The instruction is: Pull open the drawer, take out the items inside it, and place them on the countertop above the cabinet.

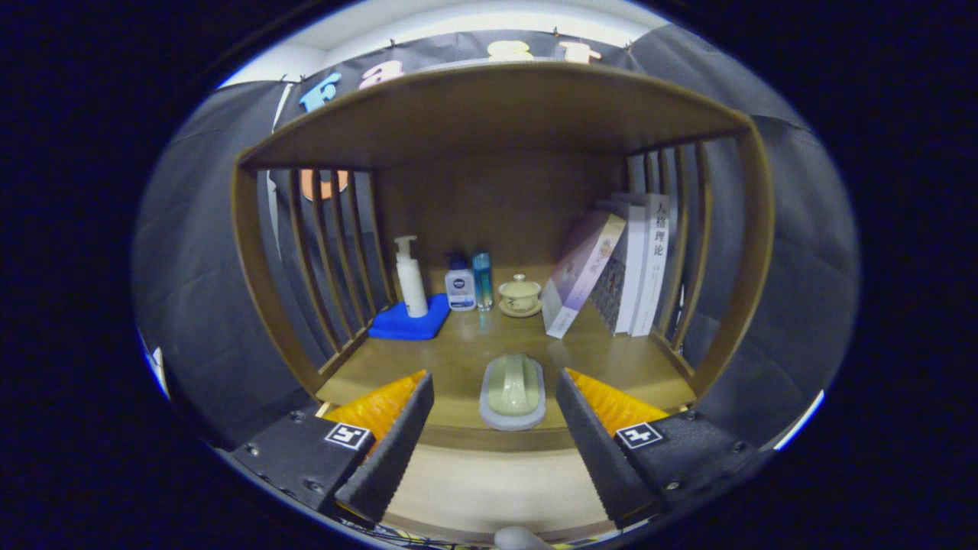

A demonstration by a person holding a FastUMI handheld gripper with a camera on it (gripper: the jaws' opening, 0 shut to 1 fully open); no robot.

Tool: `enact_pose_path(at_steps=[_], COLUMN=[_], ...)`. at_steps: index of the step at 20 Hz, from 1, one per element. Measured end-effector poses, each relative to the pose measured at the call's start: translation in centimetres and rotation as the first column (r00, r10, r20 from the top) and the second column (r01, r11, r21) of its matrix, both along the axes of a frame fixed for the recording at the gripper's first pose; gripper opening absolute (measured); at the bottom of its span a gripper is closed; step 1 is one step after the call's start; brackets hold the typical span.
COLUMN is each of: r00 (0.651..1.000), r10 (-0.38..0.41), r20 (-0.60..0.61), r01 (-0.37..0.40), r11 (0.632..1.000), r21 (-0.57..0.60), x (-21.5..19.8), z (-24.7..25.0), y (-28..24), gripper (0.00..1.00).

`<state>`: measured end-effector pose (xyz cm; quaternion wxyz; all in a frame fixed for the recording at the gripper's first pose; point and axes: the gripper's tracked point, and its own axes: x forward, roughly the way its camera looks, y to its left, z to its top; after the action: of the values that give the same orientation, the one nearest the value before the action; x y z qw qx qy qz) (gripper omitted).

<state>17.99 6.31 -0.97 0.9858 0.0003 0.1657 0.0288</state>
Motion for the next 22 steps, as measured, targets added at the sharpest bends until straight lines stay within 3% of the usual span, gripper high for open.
enact_pose_path(at_steps=[3,8,16,22], r00=[0.997,0.983,0.977,0.984], r10=[0.004,-0.001,-0.036,-0.06], r20=[0.082,0.184,0.208,0.165], r01=[-0.009,-0.008,0.031,0.065], r11=[0.998,0.999,0.999,0.998], r21=[0.056,0.046,0.024,-0.023], x=[-3.6,-9.1,-14.9,-16.3], z=[0.3,-1.2,-9.9,-16.6], y=[0.6,0.1,-1.9,-2.3], gripper=[1.0,1.0,1.0,1.0])
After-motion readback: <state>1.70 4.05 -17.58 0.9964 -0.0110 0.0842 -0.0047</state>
